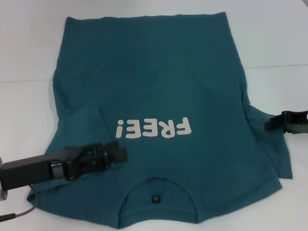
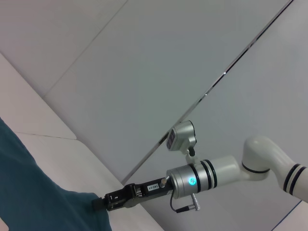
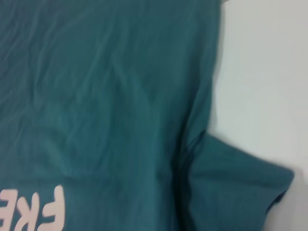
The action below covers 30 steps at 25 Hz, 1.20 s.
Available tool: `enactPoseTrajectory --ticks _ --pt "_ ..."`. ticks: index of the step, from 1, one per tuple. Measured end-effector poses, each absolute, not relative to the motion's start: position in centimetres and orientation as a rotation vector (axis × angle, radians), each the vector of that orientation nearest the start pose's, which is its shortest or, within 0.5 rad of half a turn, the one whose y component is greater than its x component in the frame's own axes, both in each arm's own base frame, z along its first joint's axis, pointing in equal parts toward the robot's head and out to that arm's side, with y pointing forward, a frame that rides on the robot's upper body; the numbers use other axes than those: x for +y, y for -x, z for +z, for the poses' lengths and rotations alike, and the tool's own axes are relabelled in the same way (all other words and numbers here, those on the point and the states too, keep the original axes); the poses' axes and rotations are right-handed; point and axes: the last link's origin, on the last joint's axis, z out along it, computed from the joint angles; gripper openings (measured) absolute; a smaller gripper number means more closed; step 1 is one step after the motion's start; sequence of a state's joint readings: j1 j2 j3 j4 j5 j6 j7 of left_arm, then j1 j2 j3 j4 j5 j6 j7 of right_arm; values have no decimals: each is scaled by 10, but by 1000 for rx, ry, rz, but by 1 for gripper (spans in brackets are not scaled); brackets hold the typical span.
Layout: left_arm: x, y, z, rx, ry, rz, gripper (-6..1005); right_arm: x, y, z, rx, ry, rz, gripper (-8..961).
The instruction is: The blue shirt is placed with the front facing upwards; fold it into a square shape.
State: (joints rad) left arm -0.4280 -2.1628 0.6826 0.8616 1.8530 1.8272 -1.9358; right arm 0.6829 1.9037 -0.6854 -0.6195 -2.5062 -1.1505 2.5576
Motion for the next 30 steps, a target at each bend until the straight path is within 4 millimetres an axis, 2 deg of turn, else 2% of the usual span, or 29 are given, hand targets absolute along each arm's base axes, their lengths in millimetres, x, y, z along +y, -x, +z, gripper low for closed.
enactPoseTrajectory --ticks 3,11,16,23,30 --pt "292 231 17 -1243 2682 -1136 659 403 -330 71 1740 1871 162 508" --pt "291 233 18 -1249 2668 -1140 659 403 -331 70 1730 1876 130 266" --pt "291 233 18 -1249 2669 -1140 658 403 -329 72 1729 1877 131 44" --pt "291 232 18 -1250 2672 -1141 658 413 -326 90 1708 1842 149 36" --pt "290 232 18 -1265 2671 -1147 658 438 -298 98 1614 1887 131 37"
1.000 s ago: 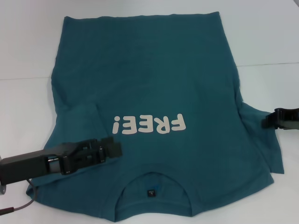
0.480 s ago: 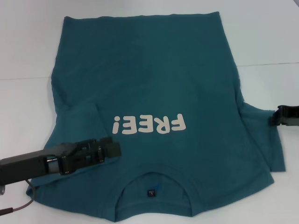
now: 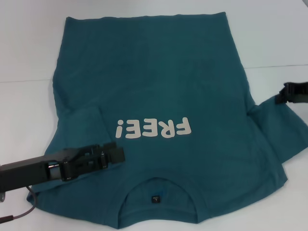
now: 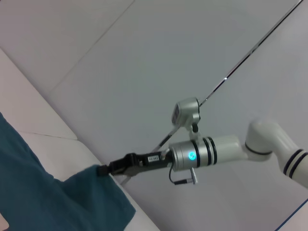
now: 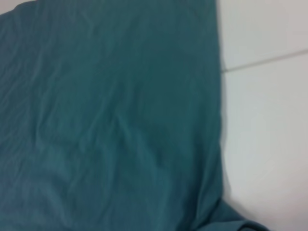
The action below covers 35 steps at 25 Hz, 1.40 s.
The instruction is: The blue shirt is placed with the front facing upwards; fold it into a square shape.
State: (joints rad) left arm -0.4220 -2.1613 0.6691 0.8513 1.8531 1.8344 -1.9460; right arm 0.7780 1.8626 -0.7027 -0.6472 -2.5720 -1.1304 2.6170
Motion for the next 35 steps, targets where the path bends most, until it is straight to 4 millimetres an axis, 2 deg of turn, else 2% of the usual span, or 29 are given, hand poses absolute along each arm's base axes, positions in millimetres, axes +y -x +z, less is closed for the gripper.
enactPoseTrajectory --ticks 8,18,23,28,35 --pt "291 233 19 -1283 2653 -1155 658 462 -262 95 1493 1925 -14 38" --pt "293 236 21 -1286 2623 -1157 658 462 -231 87 1465 2049 -69 39" --pt "295 237 22 -1289 2603 -1154 658 457 -223 69 1470 2100 -111 40" --pt "296 239 24 -1296 2581 -1155 658 456 -206 48 1450 2157 -146 41" --pt "298 240 23 -1310 2562 -1157 659 461 -196 37 1447 2114 -159 54"
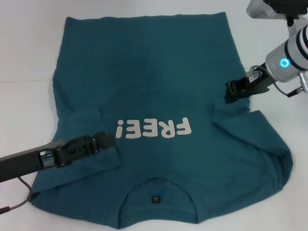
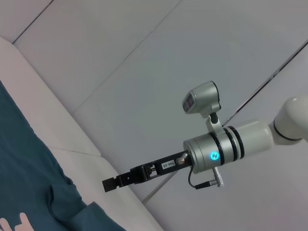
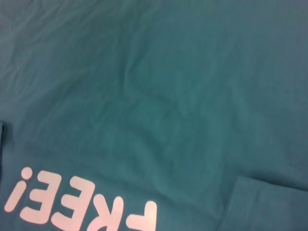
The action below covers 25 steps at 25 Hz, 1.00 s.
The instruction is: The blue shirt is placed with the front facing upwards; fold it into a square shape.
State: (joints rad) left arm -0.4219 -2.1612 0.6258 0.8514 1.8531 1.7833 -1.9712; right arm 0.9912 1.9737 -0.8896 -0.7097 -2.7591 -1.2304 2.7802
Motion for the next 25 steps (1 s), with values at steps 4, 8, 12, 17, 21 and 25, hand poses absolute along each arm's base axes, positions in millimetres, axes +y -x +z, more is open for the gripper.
enactPoseTrajectory --ticks 4,8,12,17,21,25 --pt "299 241 25 -1311 2549 -1161 659 461 -197 32 1448 2115 -162 72" --pt "298 242 24 -1323 2542 -1163 658 459 -203 33 1443 2113 -189 90" --pt "299 243 24 -1329 2536 -1161 659 458 -213 50 1475 2083 -166 107" --pt "300 243 24 -1329 2531 -1159 659 450 -232 78 1549 2045 -135 160" --pt "302 242 23 -1331 2530 -1159 659 436 -253 90 1624 2006 -137 300" --pt "305 240 23 -1321 2541 -1160 659 421 -277 92 1689 1963 -156 336"
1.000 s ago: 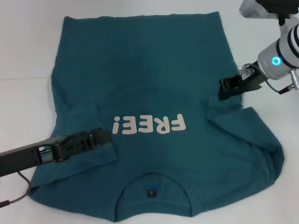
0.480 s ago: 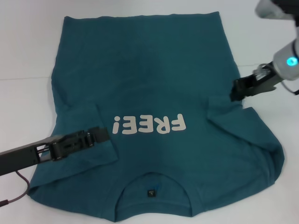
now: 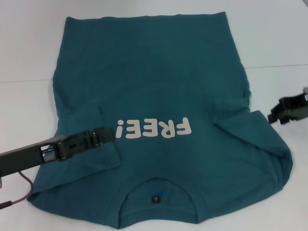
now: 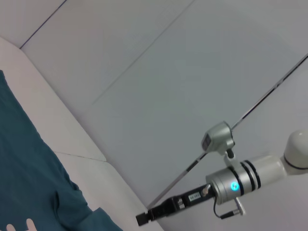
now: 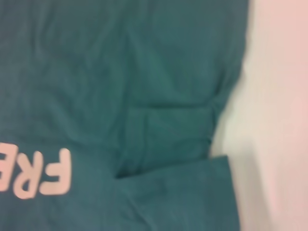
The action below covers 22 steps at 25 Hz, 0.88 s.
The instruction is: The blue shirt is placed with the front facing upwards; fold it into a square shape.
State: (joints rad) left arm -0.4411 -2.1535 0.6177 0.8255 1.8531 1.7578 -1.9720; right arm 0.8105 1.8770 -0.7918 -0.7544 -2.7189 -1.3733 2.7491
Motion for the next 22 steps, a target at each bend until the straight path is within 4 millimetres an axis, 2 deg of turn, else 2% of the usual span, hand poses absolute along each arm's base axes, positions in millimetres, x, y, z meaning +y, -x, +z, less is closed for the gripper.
enactPoseTrajectory --ticks 13,22 --pt "304 239 21 -1327 2540 -1166 658 416 -295 79 1711 1922 -177 334" --pt "303 240 19 -1347 2536 -1175 658 418 -296 67 1708 1920 -170 320"
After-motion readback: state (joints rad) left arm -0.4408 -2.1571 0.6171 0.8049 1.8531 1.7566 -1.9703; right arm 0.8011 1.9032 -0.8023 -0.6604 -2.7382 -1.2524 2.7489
